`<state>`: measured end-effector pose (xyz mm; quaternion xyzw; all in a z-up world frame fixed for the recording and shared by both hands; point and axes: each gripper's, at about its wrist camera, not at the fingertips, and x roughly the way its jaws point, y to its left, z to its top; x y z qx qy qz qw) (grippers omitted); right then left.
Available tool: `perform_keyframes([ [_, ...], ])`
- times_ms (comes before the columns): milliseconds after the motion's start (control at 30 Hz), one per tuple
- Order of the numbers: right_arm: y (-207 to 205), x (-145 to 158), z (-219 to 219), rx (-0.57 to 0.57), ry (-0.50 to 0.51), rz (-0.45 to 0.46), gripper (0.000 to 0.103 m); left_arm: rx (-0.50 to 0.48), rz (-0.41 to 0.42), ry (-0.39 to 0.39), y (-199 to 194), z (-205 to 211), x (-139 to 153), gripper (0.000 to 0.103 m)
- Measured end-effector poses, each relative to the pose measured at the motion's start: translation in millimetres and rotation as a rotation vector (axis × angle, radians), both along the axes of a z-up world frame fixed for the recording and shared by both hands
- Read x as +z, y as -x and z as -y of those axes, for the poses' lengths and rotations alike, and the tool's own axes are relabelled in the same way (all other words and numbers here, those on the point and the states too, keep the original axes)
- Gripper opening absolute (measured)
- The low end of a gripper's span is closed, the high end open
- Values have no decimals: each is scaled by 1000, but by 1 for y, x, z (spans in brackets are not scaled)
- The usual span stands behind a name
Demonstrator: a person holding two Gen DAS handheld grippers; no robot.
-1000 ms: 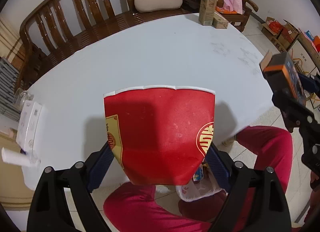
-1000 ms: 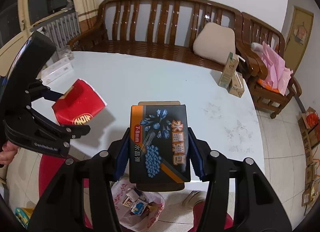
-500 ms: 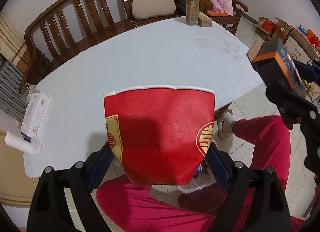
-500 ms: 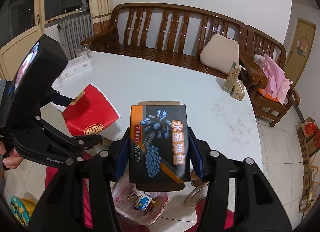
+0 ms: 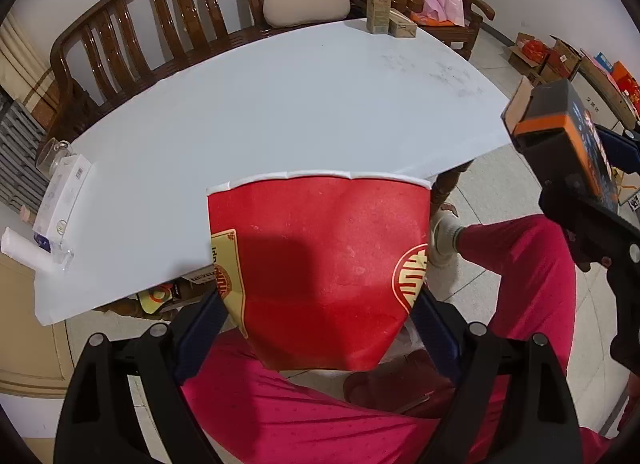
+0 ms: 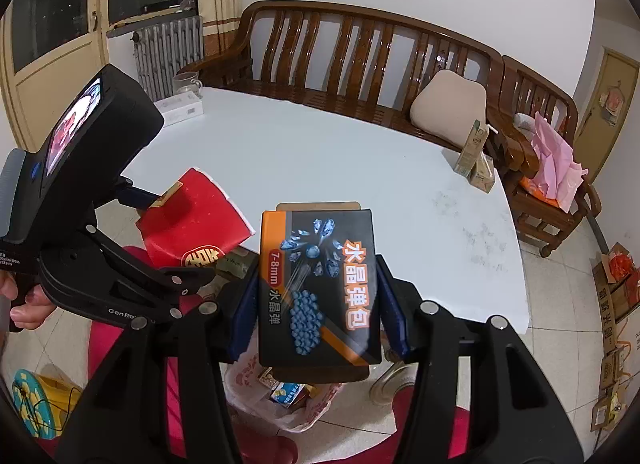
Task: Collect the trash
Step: 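Carry the red cup and dark snack box down over the white plastic bag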
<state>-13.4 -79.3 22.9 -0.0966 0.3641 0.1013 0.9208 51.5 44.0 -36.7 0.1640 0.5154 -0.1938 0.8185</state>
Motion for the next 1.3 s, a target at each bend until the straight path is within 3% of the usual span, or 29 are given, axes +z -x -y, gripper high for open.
perform_keyframes([
  [300, 7, -21, -2, 6, -8, -38, 52, -14, -46, -3, 13, 6, -29, 85],
  [767, 10, -77, 3, -11, -23, -153, 52, -14, -113, 7, 17, 10, -75, 85],
  [1300, -7, -153, 19, -67, -49, -319, 52, 16, -317, 29, 0, 22, -170, 85],
])
